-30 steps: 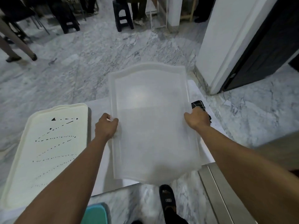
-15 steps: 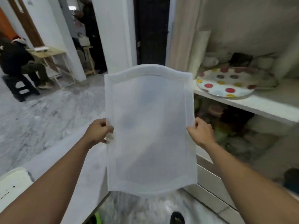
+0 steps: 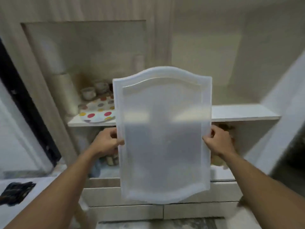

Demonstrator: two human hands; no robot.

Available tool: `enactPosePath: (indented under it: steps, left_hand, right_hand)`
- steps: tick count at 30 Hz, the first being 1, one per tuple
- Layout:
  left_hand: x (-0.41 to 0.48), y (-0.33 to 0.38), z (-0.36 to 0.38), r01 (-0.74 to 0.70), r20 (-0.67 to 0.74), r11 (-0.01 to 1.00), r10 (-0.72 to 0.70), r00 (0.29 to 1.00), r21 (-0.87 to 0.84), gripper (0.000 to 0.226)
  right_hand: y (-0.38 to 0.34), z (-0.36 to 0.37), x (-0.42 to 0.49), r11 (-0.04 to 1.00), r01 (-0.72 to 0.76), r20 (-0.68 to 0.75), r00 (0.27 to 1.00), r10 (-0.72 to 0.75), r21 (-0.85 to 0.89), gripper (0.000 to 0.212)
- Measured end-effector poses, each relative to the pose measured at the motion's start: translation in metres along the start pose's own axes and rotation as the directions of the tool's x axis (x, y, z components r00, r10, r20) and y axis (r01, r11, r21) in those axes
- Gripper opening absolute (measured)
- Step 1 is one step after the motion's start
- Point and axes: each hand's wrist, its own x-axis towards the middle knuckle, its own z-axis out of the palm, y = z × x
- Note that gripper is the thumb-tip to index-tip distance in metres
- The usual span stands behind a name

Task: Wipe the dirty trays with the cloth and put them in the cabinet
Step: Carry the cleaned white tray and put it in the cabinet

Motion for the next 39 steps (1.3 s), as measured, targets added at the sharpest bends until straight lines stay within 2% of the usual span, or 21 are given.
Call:
enactPosePath:
  steps: [2, 5, 7, 11, 14, 16, 18, 21, 23, 26, 28, 30, 32, 33, 35, 36, 39]
  left_hand:
    - [0.019, 0.038, 0.045, -0.088, 0.034, 0.996, 0.088, 0.996, -0.003, 0.028]
    - [0.047, 0.093, 0.108, -0.147, 0.038, 0.989, 0.147, 0.988, -0.003, 0.021]
    - [0.073, 0.126, 0.148, -0.124, 0.028, 0.992, 0.125, 0.992, -0.032, 0.01]
    - [0.128, 0.184, 0.199, -0.047, -0.037, 0.989, 0.042, 0.998, -0.141, 0.01]
    - [0.169, 0.212, 0.217, -0.031, -0.087, 0.984, 0.016, 0.996, -0.175, 0.032]
    - [0.202, 0.228, 0.226, -0.013, -0.121, 0.983, -0.009, 0.993, -0.185, 0.043]
    - [0.229, 0.24, 0.232, 0.024, -0.128, 0.975, -0.054, 0.99, -0.221, 0.04]
    - [0.275, 0.25, 0.247, 0.056, -0.152, 0.981, -0.085, 0.985, -0.185, 0.019]
    - [0.307, 0.248, 0.256, 0.067, -0.159, 0.988, -0.09, 0.983, -0.142, 0.012]
    - [0.346, 0.236, 0.273, 0.1, -0.083, 0.995, -0.102, 0.991, -0.023, 0.038]
    - [0.371, 0.228, 0.284, 0.132, -0.072, 0.991, -0.134, 0.988, -0.036, 0.044]
    - [0.388, 0.221, 0.294, 0.161, -0.066, 0.986, -0.164, 0.984, -0.044, 0.045]
    - [0.4, 0.216, 0.304, 0.189, -0.049, 0.982, -0.19, 0.981, -0.025, 0.046]
    - [0.403, 0.213, 0.308, 0.197, -0.047, 0.98, -0.197, 0.979, -0.02, 0.046]
    - [0.411, 0.207, 0.313, 0.205, -0.038, 0.978, -0.206, 0.978, -0.025, 0.045]
    - [0.414, 0.204, 0.315, 0.213, -0.031, 0.977, -0.213, 0.976, -0.027, 0.045]
    - [0.421, 0.197, 0.319, 0.222, -0.042, 0.975, -0.222, 0.974, -0.007, 0.044]
  right_hand:
    - [0.033, -0.044, 0.019, 0.999, -0.044, -0.078, 0.996, 0.042, -0.026, 0.015]
    - [0.073, -0.108, 0.05, 0.997, -0.07, -0.164, 0.984, 0.063, -0.04, 0.019]
    - [0.093, -0.151, 0.075, 0.995, -0.084, -0.184, 0.98, 0.071, -0.062, 0.021]
    - [0.113, -0.211, 0.136, 0.994, -0.102, -0.193, 0.977, 0.094, -0.037, 0.017]
    - [0.118, -0.228, 0.186, 0.987, -0.144, -0.16, 0.975, 0.153, 0.068, 0.022]
    - [0.123, -0.232, 0.228, 0.97, -0.183, -0.137, 0.969, 0.205, 0.161, 0.038]
    - [0.129, -0.225, 0.264, 0.954, -0.227, -0.093, 0.964, 0.249, 0.197, 0.034]
    - [0.14, -0.202, 0.316, 0.938, -0.285, -0.053, 0.952, 0.301, 0.195, 0.02]
    - [0.152, -0.181, 0.347, 0.941, -0.295, -0.061, 0.949, 0.308, 0.165, 0.02]
    - [0.172, -0.157, 0.385, 0.944, -0.307, -0.042, 0.949, 0.314, 0.118, 0.015]
    - [0.184, -0.144, 0.412, 0.941, -0.338, -0.004, 0.941, 0.338, 0.024, 0.019]
    - [0.192, -0.137, 0.429, 0.947, -0.314, 0.047, 0.947, 0.318, -0.074, 0.027]
    - [0.191, -0.136, 0.441, 0.941, -0.213, 0.095, 0.965, 0.245, -0.264, 0.035]
    - [0.192, -0.137, 0.446, 0.916, -0.198, 0.123, 0.959, 0.254, -0.348, 0.036]
    - [0.196, -0.135, 0.453, 0.895, -0.216, 0.13, 0.949, 0.286, -0.39, 0.035]
    - [0.196, -0.134, 0.455, 0.906, -0.225, 0.12, 0.951, 0.284, -0.358, 0.034]
    - [0.199, -0.132, 0.463, 0.892, -0.122, 0.209, 0.95, 0.232, -0.436, 0.032]
